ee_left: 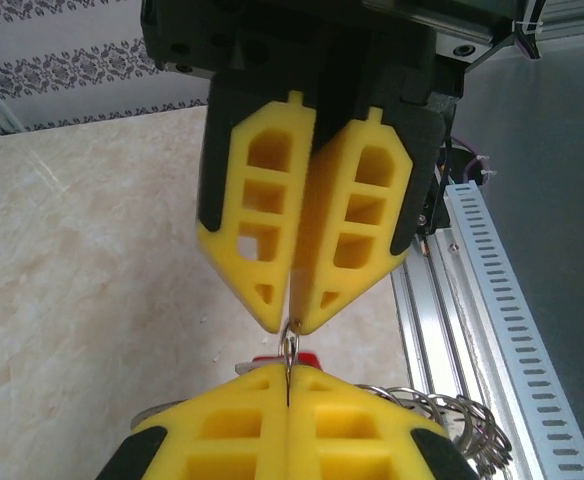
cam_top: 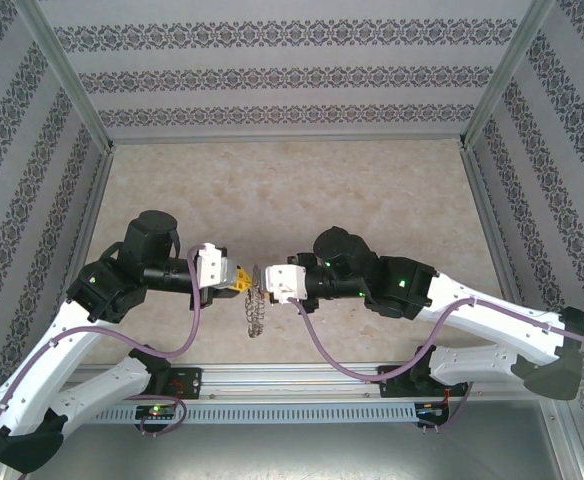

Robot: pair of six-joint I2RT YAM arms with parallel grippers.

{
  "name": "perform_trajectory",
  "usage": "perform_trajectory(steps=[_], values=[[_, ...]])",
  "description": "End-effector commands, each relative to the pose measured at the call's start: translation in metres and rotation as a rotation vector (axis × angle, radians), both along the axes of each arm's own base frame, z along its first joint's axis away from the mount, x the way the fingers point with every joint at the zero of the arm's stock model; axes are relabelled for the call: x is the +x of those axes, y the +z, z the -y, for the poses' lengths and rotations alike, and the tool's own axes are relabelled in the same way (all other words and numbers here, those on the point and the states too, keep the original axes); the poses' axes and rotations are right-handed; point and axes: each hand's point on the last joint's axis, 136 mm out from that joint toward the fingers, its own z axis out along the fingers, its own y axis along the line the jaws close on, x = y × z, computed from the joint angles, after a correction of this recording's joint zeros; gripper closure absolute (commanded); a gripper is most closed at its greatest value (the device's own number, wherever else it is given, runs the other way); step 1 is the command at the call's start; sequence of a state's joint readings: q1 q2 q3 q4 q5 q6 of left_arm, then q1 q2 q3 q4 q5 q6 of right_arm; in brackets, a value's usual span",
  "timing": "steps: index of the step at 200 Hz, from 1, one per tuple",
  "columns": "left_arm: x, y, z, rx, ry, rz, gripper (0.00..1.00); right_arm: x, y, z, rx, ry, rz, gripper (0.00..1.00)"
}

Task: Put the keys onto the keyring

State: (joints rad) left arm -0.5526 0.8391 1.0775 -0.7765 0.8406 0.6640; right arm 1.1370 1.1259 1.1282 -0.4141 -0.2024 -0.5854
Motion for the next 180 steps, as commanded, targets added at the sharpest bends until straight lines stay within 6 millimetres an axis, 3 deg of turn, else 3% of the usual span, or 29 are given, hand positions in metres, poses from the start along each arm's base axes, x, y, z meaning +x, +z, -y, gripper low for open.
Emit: perform_trajectory(steps=[1,39,81,115,180], values=[[0.004,0.020,0.002,-0.059,0.001,0.042,1.00,-0.002,0.006,0.006,0.023,-0.018,0.024,0.76],[0.012,0.023,0.004,-0.099,0.048,0.044,1.00,-0.002,0.029,0.016,0.119,-0.055,0.003,0.71],[0.014,0.050,0.010,-0.278,0.068,0.050,1.00,-0.002,0.058,0.023,0.264,-0.045,-0.111,0.70],[0.008,0.064,0.016,-0.439,0.021,0.032,1.00,-0.014,0.077,0.022,0.332,0.021,-0.155,0.66],[-0.002,0.069,0.014,-0.497,-0.011,0.042,1.00,-0.008,0.066,0.015,0.282,-0.008,-0.218,0.64]])
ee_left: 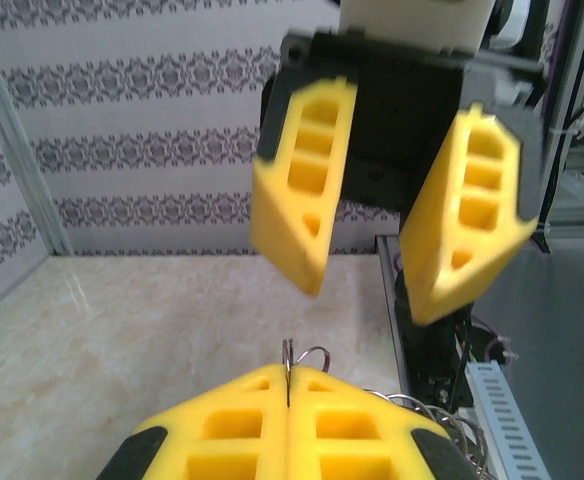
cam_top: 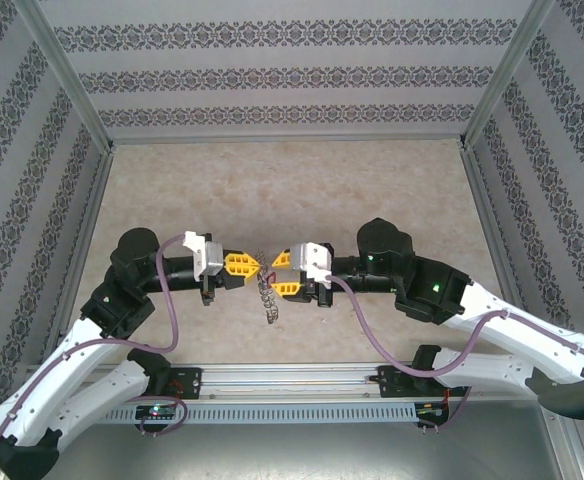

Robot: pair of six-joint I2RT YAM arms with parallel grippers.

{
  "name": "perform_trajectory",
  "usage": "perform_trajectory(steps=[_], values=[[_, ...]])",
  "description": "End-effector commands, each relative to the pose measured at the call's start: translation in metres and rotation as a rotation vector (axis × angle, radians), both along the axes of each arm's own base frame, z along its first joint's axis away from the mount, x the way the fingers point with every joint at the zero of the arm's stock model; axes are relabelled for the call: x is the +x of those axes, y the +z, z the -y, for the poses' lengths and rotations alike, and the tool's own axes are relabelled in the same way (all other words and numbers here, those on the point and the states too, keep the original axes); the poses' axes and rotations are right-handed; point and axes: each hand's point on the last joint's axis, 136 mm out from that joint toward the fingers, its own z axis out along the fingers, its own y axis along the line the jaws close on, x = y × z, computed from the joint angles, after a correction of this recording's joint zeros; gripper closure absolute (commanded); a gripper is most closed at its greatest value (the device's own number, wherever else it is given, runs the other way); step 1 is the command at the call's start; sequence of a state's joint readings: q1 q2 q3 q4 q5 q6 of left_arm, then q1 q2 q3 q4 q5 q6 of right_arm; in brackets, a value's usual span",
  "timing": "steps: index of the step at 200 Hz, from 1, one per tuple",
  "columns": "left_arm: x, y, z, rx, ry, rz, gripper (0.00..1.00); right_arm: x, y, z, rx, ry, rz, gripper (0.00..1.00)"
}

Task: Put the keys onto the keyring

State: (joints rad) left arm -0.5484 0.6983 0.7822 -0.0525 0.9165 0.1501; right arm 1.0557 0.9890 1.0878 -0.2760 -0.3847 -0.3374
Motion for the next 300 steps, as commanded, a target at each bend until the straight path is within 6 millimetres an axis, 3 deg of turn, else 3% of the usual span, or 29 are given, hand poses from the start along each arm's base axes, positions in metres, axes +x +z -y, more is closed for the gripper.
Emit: perform_trajectory(steps=[1,111,149,165,195,226,255,267,286,300], values=[[-0.013,0.026,-0.002,-0.091,-0.047,0.078,1.00,0.003,0.005,-0.005,0.005,-0.005,-0.037,0.64],[-0.016,0.018,0.000,-0.063,-0.070,0.081,1.00,0.020,0.009,-0.014,0.011,-0.049,-0.040,0.69],[-0.016,0.020,0.000,-0.059,-0.072,0.086,1.00,0.024,0.009,-0.012,0.003,-0.074,-0.030,0.87],[-0.014,0.017,0.000,-0.037,-0.063,0.083,1.00,0.028,0.008,-0.010,-0.006,-0.093,-0.018,1.00],[-0.005,0.003,-0.002,0.063,-0.012,0.045,1.00,0.038,0.005,-0.006,-0.072,-0.142,0.024,1.00],[0.010,-0.020,-0.007,0.245,0.057,-0.026,0.86,0.047,-0.002,-0.007,-0.194,-0.156,0.057,1.00],[0.022,-0.035,-0.009,0.369,0.093,-0.065,0.83,0.053,-0.004,-0.010,-0.262,-0.158,0.081,1.00],[0.028,-0.038,-0.009,0.395,0.107,-0.069,0.84,0.053,-0.003,-0.012,-0.277,-0.154,0.093,1.00],[0.036,-0.037,-0.008,0.400,0.133,-0.066,1.00,0.050,-0.004,-0.014,-0.294,-0.144,0.114,1.00],[0.041,-0.036,-0.007,0.389,0.150,-0.074,1.00,0.049,-0.007,-0.014,-0.310,-0.147,0.120,1.00]])
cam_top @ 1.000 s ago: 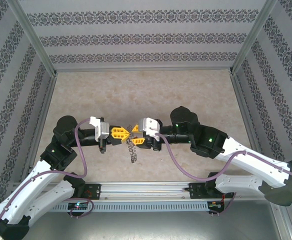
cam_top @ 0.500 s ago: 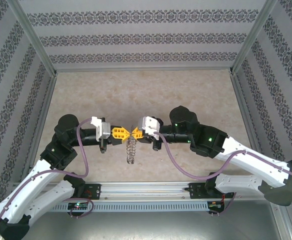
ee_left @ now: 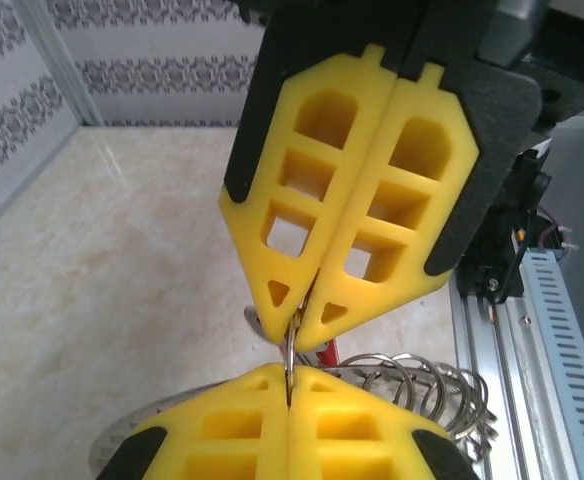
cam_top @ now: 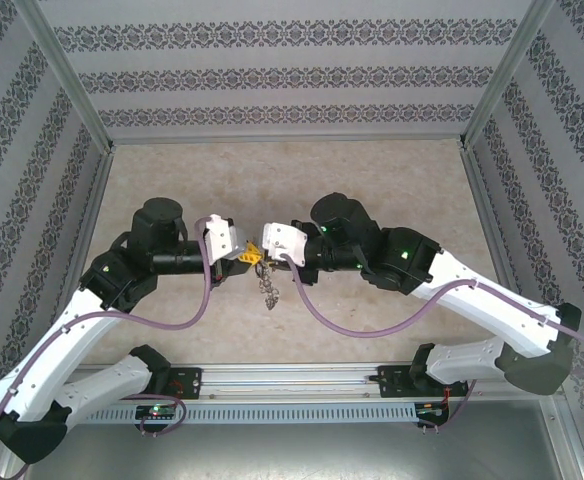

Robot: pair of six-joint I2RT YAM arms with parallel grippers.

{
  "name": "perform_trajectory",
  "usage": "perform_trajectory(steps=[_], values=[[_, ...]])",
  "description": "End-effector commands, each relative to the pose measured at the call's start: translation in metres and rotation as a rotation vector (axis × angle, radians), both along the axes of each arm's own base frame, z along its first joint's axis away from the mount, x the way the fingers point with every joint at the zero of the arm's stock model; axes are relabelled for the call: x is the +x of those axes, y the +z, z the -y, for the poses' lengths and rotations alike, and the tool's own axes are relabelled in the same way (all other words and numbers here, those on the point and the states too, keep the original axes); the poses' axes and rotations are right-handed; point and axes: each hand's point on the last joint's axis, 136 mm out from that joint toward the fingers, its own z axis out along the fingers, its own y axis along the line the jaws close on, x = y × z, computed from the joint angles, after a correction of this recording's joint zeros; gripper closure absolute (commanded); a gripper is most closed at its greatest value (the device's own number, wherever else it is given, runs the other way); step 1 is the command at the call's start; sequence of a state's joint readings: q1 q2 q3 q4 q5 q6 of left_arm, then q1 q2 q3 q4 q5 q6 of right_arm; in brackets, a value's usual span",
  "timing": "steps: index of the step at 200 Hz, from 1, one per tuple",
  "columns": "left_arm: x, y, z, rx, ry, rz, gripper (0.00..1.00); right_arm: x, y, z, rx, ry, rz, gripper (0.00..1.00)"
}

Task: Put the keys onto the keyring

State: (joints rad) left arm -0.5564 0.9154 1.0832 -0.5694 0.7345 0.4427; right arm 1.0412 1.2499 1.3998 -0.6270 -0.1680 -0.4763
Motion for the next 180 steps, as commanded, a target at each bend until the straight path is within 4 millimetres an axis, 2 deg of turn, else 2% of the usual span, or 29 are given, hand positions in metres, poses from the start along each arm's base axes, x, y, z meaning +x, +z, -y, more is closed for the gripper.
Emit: perform_trajectory(steps=[1,29,38,60,79,112,157,169,180], values=[[0.005,-0.007,-0.005,0.052,0.041,-0.007,1.00,-0.006,0.020,0.000,0.013,0.023,0.066,1.00],[0.008,0.000,-0.002,-0.023,0.063,0.000,1.00,-0.014,0.018,0.002,0.042,0.038,0.054,1.00],[0.005,0.006,0.000,-0.075,0.053,0.012,1.00,-0.015,0.016,0.002,0.059,0.035,0.044,0.92],[-0.009,0.025,0.004,-0.208,-0.009,0.073,1.00,-0.018,0.016,0.003,0.112,0.035,-0.001,0.83],[-0.023,0.040,0.006,-0.315,-0.075,0.117,1.00,-0.020,0.018,0.002,0.150,0.036,-0.029,0.82],[-0.031,0.044,0.010,-0.372,-0.136,0.104,1.00,-0.019,0.021,0.003,0.179,0.031,-0.046,0.81],[-0.036,0.048,0.011,-0.411,-0.162,0.110,1.00,-0.015,0.018,0.006,0.174,0.002,-0.048,0.73],[-0.037,0.048,0.010,-0.413,-0.165,0.111,1.00,-0.014,0.018,0.007,0.169,-0.007,-0.045,0.74],[-0.038,0.049,0.010,-0.414,-0.165,0.112,1.00,-0.013,0.018,0.009,0.171,-0.014,-0.041,0.81]])
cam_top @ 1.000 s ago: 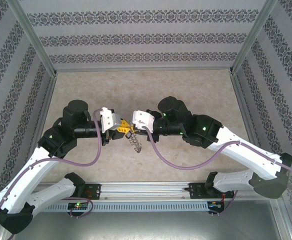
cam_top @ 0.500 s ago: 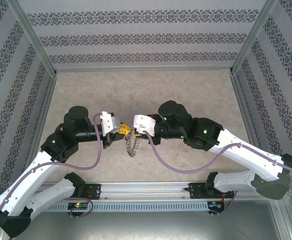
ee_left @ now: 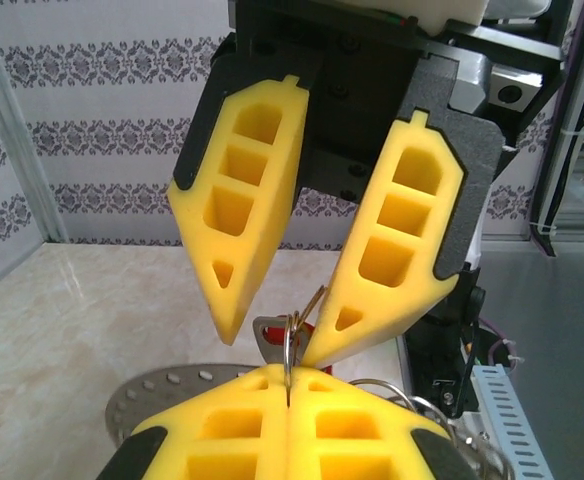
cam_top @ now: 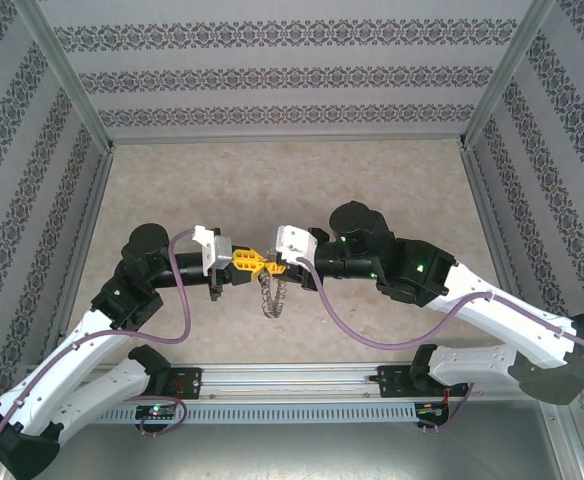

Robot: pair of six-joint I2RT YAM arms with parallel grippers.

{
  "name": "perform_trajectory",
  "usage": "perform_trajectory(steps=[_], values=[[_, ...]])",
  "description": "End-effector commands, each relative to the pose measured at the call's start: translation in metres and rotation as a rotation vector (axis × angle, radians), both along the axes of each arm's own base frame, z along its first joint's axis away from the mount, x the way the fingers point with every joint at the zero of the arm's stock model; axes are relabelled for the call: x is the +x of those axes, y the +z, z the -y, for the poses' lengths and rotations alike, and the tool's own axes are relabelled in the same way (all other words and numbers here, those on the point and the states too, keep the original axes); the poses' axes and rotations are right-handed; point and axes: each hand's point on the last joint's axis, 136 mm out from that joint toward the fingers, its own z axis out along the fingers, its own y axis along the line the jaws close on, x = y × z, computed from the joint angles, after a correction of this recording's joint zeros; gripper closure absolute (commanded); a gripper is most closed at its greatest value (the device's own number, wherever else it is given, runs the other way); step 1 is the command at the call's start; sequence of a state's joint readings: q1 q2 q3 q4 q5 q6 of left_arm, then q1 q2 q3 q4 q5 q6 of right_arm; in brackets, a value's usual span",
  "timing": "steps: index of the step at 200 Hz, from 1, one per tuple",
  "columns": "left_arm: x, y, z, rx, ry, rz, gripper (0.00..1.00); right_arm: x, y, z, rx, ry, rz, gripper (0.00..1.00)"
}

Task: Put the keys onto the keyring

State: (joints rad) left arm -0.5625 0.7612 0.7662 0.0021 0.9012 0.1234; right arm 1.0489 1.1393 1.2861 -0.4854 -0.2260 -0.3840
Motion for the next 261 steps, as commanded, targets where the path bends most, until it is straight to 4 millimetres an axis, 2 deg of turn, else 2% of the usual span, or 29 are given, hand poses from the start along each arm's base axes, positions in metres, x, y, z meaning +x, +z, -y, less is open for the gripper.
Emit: perform_trajectory(steps=[1,25,41,69,84,103,117,127,136,173,185,197,220,261], values=[[-0.014,0.032,-0.002,-0.089,-0.050,0.102,1.00,0.004,-0.001,0.004,0.013,-0.029,-0.011,0.81],[-0.016,0.032,-0.003,-0.093,-0.051,0.107,1.00,0.006,-0.003,0.005,0.009,-0.036,-0.015,0.87],[-0.015,0.032,-0.002,-0.092,-0.054,0.105,1.00,0.008,-0.003,0.004,0.004,-0.037,-0.011,1.00],[-0.003,0.017,-0.003,0.018,0.005,0.081,1.00,0.013,-0.005,0.004,-0.048,-0.042,0.019,1.00],[0.007,0.007,-0.007,0.106,0.070,0.071,0.90,0.018,-0.009,0.005,-0.106,-0.058,0.050,1.00],[0.017,-0.006,-0.012,0.217,0.117,0.053,0.88,0.025,-0.014,0.004,-0.178,-0.073,0.082,1.00],[0.021,-0.013,-0.013,0.274,0.122,0.041,0.89,0.025,-0.017,0.001,-0.211,-0.060,0.097,1.00],[0.024,-0.015,-0.012,0.295,0.124,0.035,1.00,0.025,-0.018,-0.002,-0.227,-0.053,0.109,1.00],[0.025,-0.017,-0.011,0.305,0.117,0.030,1.00,0.026,-0.019,-0.004,-0.243,-0.051,0.120,1.00],[0.024,-0.011,-0.006,0.264,0.100,0.040,1.00,0.019,-0.018,-0.005,-0.228,-0.035,0.120,1.00],[0.021,-0.002,-0.005,0.215,0.090,0.056,1.00,0.018,-0.018,-0.003,-0.209,-0.040,0.108,0.87],[0.016,0.007,-0.004,0.162,0.078,0.078,1.00,0.016,-0.019,-0.002,-0.193,-0.044,0.088,0.82],[0.007,0.021,-0.001,0.069,0.043,0.100,1.00,0.014,-0.018,0.000,-0.153,-0.048,0.050,0.81],[-0.006,0.029,-0.002,-0.021,-0.002,0.112,1.00,0.012,-0.014,0.003,-0.103,-0.047,0.019,0.83]])
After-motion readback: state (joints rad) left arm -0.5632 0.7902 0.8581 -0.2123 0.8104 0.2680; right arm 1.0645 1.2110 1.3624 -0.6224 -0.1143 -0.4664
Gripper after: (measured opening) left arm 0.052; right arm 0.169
